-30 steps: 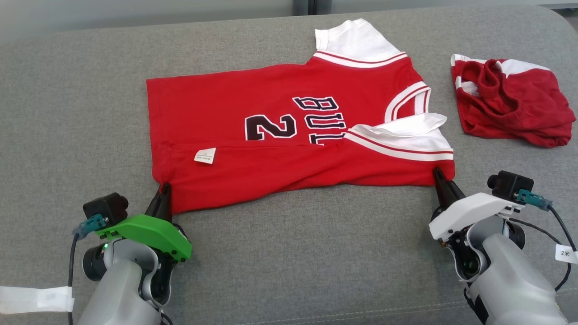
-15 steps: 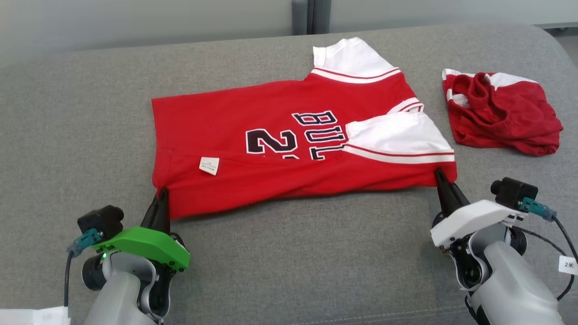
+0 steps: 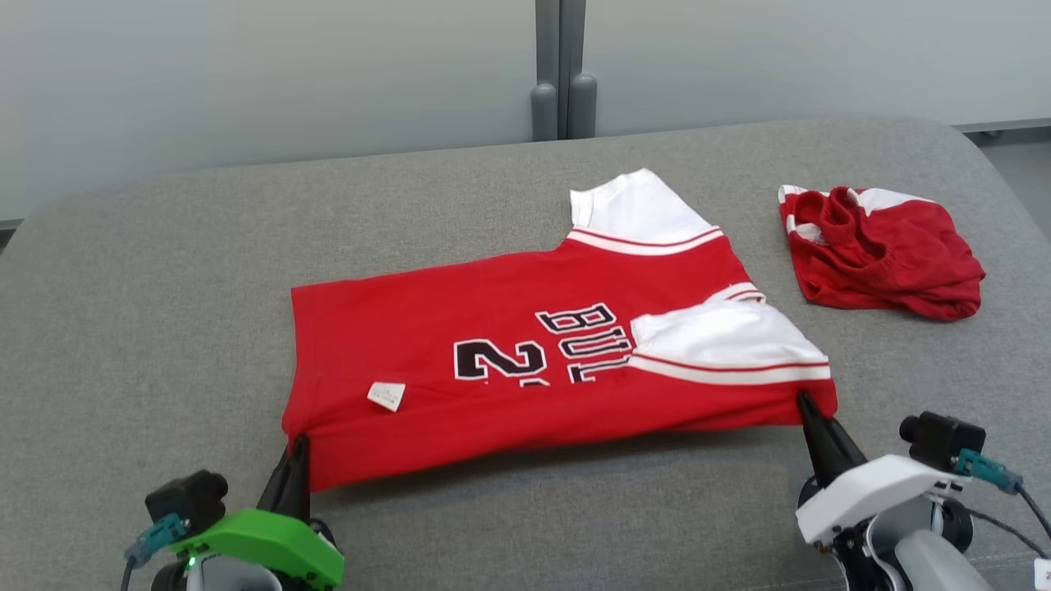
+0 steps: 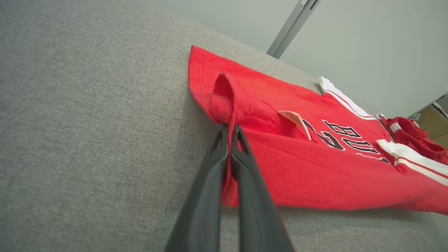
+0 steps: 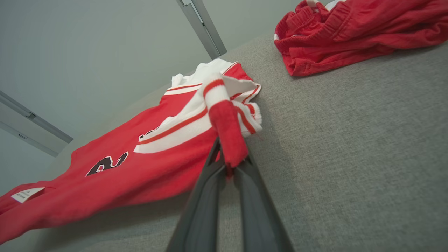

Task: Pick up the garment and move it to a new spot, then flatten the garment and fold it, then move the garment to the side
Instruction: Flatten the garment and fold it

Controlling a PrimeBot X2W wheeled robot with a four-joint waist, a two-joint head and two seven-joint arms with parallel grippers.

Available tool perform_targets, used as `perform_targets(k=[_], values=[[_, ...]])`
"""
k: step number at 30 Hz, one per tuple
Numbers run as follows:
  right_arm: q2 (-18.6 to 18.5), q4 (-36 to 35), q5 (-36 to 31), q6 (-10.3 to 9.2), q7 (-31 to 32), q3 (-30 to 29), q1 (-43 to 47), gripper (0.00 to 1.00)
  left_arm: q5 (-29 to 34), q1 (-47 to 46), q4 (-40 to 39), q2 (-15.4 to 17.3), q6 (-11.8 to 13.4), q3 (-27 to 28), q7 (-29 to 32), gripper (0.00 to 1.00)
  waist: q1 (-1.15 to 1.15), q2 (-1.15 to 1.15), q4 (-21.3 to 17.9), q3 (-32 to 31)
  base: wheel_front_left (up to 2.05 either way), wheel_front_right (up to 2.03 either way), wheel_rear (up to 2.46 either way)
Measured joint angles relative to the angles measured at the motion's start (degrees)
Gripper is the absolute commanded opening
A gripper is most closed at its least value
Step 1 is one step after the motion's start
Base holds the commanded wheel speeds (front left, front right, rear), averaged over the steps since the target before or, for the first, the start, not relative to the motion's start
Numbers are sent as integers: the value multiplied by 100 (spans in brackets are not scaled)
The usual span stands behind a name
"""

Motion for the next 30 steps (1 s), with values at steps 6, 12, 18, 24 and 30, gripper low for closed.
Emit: perform_targets(k=[6,12,18,24,30], values=[[-20,-189,10,8,1,47,576,0,0,532,-227,52,92,56,0,0,0,0,-21,-177,0,0,0],[-18,-311,62,8,116,169,840,0,-2,643,-366,52,136,-5,57,0,0,0,-24,-210,0,0,0],[-76,-222,2,8,207,261,843,0,1,652,-320,51,191,-115,211,0,0,0,-38,-216,0,0,0],[-52,-20,2,-5,310,289,842,33,59,650,-296,57,258,-211,263,10,0,0,-52,-224,0,0,0],[-82,7,3,-59,304,226,933,100,62,654,-308,140,354,-133,296,100,0,0,-51,-235,0,0,0]])
